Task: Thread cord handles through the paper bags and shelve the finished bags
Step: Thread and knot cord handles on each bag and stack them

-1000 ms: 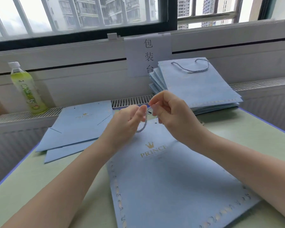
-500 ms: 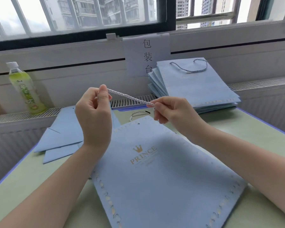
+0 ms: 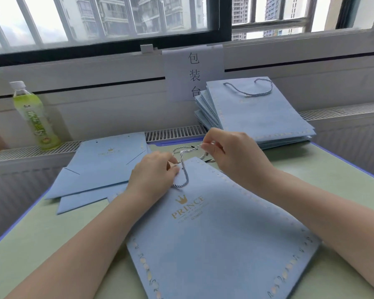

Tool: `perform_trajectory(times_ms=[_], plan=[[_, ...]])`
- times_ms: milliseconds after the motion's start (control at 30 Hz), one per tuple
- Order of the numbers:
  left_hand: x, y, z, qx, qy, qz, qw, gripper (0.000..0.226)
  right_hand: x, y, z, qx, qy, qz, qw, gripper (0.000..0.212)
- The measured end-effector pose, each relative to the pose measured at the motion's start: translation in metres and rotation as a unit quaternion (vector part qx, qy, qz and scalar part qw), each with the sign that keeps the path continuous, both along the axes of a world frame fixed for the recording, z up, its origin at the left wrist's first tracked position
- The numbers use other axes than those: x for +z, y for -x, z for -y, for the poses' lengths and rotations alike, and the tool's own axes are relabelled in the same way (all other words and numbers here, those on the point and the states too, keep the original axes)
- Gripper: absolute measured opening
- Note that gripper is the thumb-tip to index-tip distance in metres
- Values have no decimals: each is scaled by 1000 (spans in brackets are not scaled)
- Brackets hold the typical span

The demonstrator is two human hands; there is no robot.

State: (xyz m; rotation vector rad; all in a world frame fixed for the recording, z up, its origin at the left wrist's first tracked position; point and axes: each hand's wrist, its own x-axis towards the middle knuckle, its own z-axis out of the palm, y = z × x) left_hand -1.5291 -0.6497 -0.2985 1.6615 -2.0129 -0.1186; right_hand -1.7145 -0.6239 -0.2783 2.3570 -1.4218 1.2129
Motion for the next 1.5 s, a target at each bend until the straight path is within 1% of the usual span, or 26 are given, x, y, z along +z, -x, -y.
perform_trajectory(times_ms=[33, 67, 133, 200, 267, 300, 367, 400, 467, 567, 667, 733, 867, 933, 967, 1033, 1067, 1100, 1200, 1267, 1300, 1400, 1500], plan=[[-2, 1, -1, -6, 4, 20, 1000, 19, -2, -2, 1, 15, -9, 8, 1000, 13], [-2, 3, -2, -12, -3, 21, 1000, 26, -5, -4, 2, 31, -25, 20, 999, 13], [0, 6, -5, -16, -8, 23, 1000, 37, -8, -7, 2, 55, -83, 64, 993, 19], [2, 8, -7, -17, -16, 58, 998, 43, -8, -9, 2, 66, -134, 110, 983, 24], [5, 7, -9, -18, -29, 72, 997, 42, -8, -9, 2, 68, -145, 128, 979, 21], [7, 7, -10, -20, -40, 66, 997, 41, -9, -9, 3, 73, -151, 141, 976, 15], [11, 7, -10, -23, -73, 31, 997, 36, -10, -10, 3, 93, -181, 162, 965, 2], [13, 8, -11, -24, -93, 11, 995, 32, -10, -11, 3, 100, -193, 165, 962, 6], [15, 11, -12, -27, -122, -6, 992, 27, -11, -12, 2, 107, -195, 141, 965, 10], [17, 13, -13, -40, -142, -16, 989, 28, -12, -16, -2, 101, -186, 72, 975, 18], [19, 11, -12, -63, -157, -56, 984, 27, -15, -18, -2, 80, -128, -41, 988, 15], [21, 9, -13, -73, -175, -97, 977, 25, -13, -18, -4, 73, -94, -83, 989, 13], [25, 5, -11, -72, -206, -187, 958, 10, -7, -17, -4, 34, -63, -192, 979, 14], [25, 3, -12, -76, -221, -221, 947, 2, -8, -21, -5, 39, -34, -242, 969, 9], [24, 3, -12, -86, -225, -230, 943, 5, -9, -22, -6, 42, -34, -252, 966, 11], [23, 3, -12, -110, -222, -242, 938, 15, -12, -23, -7, 57, -23, -227, 972, 26], [23, 3, -13, -120, -218, -250, 936, 20, -13, -23, -7, 62, -16, -216, 974, 29], [24, 3, -13, -127, -217, -261, 932, 24, -12, -26, -10, 66, -24, -211, 975, 27], [25, 3, -15, -139, -222, -285, 922, 24, -9, -31, -16, 74, -47, -229, 969, 6], [25, 3, -14, -140, -226, -288, 920, 20, -6, -30, -19, 60, -73, -211, 973, 22], [25, 2, -14, -138, -227, -285, 921, 17, -4, -30, -19, 52, -83, -202, 974, 26], [25, 2, -11, -127, -229, -290, 920, 13, -3, -25, -13, 13, -84, -184, 979, 18], [25, 4, -11, -123, -214, -282, 927, 14, -6, -21, -8, -14, -77, -180, 980, 12]])
